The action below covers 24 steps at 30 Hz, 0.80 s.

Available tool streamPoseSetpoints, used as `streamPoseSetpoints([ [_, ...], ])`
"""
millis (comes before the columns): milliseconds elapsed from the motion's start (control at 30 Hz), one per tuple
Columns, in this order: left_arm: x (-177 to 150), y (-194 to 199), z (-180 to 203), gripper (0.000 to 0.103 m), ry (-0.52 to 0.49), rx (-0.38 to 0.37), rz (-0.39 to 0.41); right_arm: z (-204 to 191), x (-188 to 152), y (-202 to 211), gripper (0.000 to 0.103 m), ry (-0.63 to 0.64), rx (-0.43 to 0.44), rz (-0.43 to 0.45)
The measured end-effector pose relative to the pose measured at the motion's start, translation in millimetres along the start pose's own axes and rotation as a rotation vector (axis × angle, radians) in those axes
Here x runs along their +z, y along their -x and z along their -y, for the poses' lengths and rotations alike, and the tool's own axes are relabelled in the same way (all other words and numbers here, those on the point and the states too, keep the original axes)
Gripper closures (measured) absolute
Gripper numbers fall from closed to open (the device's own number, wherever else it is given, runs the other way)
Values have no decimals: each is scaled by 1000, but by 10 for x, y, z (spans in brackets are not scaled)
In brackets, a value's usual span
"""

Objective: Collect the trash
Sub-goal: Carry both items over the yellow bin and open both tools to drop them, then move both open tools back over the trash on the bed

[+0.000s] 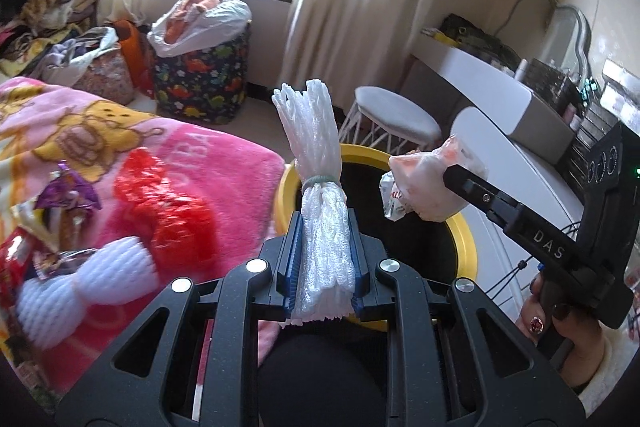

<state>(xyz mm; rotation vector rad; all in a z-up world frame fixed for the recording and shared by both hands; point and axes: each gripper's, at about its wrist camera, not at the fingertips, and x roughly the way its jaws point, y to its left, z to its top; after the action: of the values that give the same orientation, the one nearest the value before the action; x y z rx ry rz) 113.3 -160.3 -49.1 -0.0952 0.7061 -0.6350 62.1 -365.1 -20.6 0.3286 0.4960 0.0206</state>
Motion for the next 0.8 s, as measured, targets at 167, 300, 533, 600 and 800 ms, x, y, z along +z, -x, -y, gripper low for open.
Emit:
streamPoseSetpoints([
  [167,28,-223,87,89,-16,-36,-39,208,-17,-55,75,-62,-28,-33],
  [300,20,-413,118,89,-1,-51,-77,274,-31,-84,74,-62,-57,-45],
  [533,-28,-485,89,31,19,-25,-74,294,-46,-104,60,-47,-101,-40],
  [600,-25,-419,46,18,34,-7,-47,306,-51,-98,51,-44,-106,-32],
  [800,-24,-205,-53,11,55,41,11,207,-59,-110,41,-1,-102,-23],
])
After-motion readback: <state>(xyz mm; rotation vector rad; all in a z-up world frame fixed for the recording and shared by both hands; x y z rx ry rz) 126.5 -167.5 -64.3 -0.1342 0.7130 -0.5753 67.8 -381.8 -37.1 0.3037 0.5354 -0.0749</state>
